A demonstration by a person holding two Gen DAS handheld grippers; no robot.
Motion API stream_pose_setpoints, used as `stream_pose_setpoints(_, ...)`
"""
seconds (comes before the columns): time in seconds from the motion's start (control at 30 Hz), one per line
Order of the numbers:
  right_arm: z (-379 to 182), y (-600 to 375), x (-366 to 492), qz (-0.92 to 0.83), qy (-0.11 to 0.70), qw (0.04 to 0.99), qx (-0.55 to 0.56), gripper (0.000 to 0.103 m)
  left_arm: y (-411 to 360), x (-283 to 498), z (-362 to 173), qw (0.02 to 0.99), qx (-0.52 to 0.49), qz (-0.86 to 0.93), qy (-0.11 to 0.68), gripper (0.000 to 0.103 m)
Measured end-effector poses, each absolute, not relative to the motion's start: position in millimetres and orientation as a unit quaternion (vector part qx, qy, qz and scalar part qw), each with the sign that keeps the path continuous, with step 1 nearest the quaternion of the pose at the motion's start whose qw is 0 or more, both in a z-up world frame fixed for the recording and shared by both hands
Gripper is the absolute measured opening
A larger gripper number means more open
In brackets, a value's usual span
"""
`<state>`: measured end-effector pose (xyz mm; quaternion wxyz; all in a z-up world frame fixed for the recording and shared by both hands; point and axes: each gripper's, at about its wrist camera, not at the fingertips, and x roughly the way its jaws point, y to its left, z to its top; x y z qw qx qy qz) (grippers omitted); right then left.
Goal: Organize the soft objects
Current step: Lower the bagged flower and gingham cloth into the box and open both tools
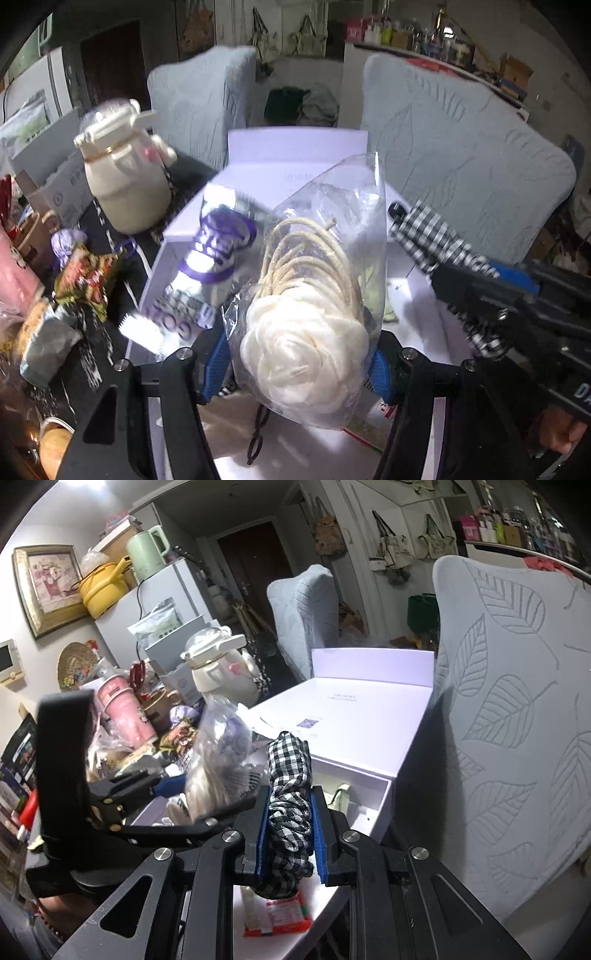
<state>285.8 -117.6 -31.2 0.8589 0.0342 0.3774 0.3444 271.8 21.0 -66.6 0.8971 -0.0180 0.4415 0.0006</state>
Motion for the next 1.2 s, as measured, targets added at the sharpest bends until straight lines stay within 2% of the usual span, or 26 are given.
stream_pose_setpoints(0.77,-50,-97,292,0.328,0.423,0.844,-0.003,0.023,18,286,-95,0.858,0.0,0.021,0.513,0.065)
stream_pose_setpoints(0.87,-54,-96,294,0.325,0.438,0.839,-0.006,0.031,17,285,-95,0.857,0.0,0.023,0.514,0.065)
stream_pose_setpoints(1.0,-52,-98,293,0.321,0.44,0.839,-0.008,0.049,16,284,-93,0.857,0.003,0.028,0.515,0.065)
stream_pose_setpoints(1.1,-47,-101,289,0.317,0.437,0.842,-0.006,0.055,13,280,-89,0.859,0.011,0.032,0.511,0.065)
stream_pose_setpoints(1.2,-40,-104,285,0.316,0.434,0.844,-0.006,0.055,9,277,-82,0.863,0.017,0.031,0.505,0.065)
